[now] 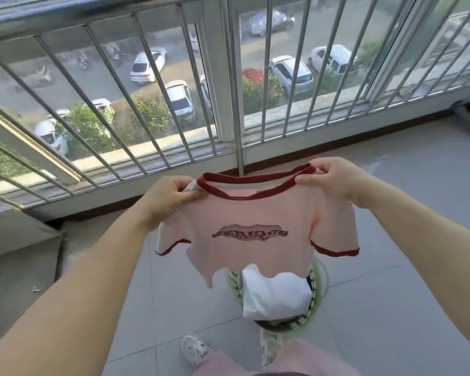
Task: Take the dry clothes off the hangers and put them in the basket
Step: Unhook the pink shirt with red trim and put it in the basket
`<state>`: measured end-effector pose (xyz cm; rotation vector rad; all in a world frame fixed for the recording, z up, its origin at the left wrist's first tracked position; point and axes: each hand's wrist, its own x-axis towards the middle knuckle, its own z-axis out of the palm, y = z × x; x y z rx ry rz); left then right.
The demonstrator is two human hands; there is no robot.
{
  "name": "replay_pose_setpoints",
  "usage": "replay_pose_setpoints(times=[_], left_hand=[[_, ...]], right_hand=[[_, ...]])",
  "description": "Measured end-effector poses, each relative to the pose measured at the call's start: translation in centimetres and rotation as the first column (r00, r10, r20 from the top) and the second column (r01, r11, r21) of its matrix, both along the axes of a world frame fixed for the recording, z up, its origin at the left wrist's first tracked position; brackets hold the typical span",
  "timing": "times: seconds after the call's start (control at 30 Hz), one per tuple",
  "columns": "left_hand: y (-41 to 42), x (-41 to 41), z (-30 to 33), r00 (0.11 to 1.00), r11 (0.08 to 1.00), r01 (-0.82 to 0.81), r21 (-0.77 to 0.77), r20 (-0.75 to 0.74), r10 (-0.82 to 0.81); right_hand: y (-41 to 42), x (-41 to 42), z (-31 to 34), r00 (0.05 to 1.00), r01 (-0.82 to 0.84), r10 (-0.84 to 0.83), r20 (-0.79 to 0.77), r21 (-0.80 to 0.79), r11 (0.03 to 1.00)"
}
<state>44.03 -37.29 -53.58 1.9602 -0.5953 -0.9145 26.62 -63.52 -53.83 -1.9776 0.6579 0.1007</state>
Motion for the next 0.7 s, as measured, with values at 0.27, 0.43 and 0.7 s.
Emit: replay_pose_setpoints(times=[0.27,0.43,0.7], left_hand=[[-0.9,-1.7,-2.4,0.999,0.998,0.004,0.064,-0.032,-0.002],[-2.1,-2.9,-4.0,0.991,0.992,-0.112,0.052,-0.064,0.115],[-6.9,-7.5,-4.1,0.924,0.952,-0.295,-0.079,-0.278,0.263]], right_hand=[[-0.1,-1.7,-2.1,0.996,-0.021,0.028,-0.087,0.088,0.996],[0.3,-1.0,-3.3,0.983,0.183,-0.183,-0.006,0.08,0.98],[4.5,0.4,-4.0,0.938,0.326,-0.333,0.095,0.083,0.942]])
